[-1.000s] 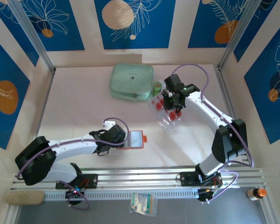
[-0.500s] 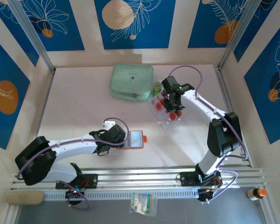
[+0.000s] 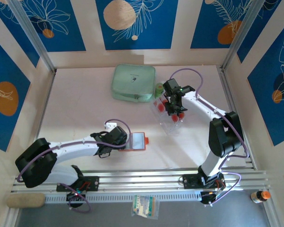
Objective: Put the credit cards into the card holder
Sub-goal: Pick up the credit card from the storage box.
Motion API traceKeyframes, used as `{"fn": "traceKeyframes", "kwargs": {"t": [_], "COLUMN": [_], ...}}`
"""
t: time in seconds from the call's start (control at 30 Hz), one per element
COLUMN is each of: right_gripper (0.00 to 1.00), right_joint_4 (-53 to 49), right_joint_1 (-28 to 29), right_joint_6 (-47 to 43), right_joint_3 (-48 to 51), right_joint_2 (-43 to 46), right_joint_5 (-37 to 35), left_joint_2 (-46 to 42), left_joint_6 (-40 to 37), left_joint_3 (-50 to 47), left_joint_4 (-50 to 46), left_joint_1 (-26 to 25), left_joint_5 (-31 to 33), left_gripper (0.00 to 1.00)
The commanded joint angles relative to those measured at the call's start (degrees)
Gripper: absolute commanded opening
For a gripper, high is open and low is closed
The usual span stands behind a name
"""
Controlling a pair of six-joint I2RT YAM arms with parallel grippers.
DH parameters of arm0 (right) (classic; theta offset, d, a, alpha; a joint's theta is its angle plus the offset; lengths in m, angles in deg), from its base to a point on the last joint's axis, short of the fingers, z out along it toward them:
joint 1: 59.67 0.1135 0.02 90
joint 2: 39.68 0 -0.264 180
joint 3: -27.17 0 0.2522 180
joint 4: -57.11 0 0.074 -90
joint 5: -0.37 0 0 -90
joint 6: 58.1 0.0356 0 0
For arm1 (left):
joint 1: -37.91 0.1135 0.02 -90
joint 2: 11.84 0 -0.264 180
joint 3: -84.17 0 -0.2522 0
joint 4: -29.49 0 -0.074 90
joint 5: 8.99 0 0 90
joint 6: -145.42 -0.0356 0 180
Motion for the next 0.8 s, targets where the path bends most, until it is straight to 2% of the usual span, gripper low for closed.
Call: {"fn": "traceKeyframes", "kwargs": {"t": [0.0,0.3,0.5,0.67,0.77], "right_gripper": [0.14,0.01,0.0,0.0,0.0], "right_joint_4": [0.08,-0.49,-1.33,0.95,6.84], "right_joint_1": [0.25,0.07,0.26,0.86,1.47], "right_joint_6": [-0.03,-1.88,-1.21,2.59,6.84], "right_joint_3": [0.54,-0.36,-2.3,-1.54,2.8], "right_joint_2": [-0.16,3.24,7.79,12.79,16.57], "right_joint_5": [1.65,4.58,8.28,16.32,23.47], "left_joint_2": [0.14,-0.76,-2.55,-3.56,-2.9], "left_joint_6": [-0.76,-0.87,-1.43,-2.2,-3.08], "left_joint_3": [0.43,0.82,2.16,3.47,4.36], "left_joint_4": [-0.36,-0.89,-2.31,-3.14,-3.21], "left_joint_1": [0.48,0.47,0.47,0.47,0.49], "left_joint_5": [-0.12,-0.29,-0.2,-0.38,-0.8], "left_gripper": [1.0,0.99,1.0,1.0,1.0]}}
